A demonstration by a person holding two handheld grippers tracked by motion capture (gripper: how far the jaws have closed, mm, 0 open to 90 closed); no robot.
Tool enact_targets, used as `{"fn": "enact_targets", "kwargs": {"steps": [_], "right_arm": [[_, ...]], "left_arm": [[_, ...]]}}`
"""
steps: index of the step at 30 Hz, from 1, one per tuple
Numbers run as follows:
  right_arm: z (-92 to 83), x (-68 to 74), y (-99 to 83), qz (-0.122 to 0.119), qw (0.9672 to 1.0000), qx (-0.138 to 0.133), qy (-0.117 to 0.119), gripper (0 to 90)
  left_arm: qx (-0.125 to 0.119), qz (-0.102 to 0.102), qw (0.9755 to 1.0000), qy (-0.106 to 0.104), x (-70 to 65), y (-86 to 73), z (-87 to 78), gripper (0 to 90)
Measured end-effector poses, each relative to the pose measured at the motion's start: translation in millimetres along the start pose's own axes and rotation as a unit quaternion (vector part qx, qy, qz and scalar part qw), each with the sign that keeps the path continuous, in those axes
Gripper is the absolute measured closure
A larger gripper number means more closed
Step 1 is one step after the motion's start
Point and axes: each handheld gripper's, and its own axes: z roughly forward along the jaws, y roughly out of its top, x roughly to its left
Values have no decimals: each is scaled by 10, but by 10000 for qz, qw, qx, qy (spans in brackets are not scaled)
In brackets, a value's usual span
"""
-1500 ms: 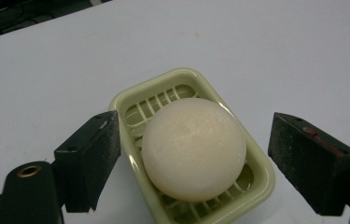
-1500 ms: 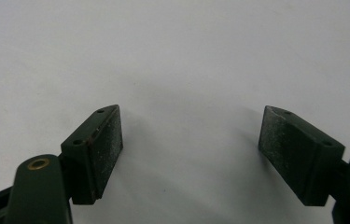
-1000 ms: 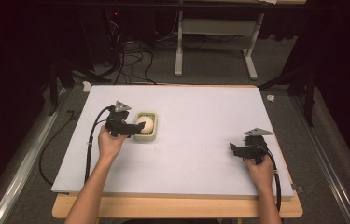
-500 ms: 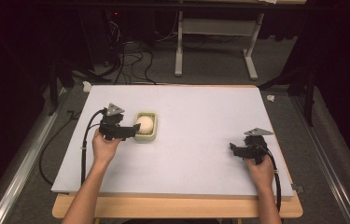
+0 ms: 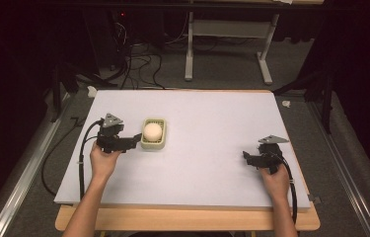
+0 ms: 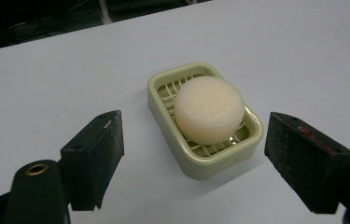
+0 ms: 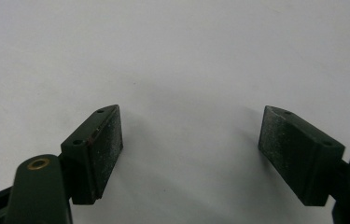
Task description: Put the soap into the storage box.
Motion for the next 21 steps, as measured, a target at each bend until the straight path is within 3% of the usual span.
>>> {"fn": "enact_targets", "kwargs": {"steps": [11, 21], "right_arm": [[0, 0, 0, 3, 10000, 0, 1, 223], [0, 1, 0, 0, 10000, -1, -2, 223]], "left_arm": [[-19, -68, 9999, 87, 31, -108, -56, 212], [-126, -165, 9998, 40, 49, -183, -132, 215]]}}
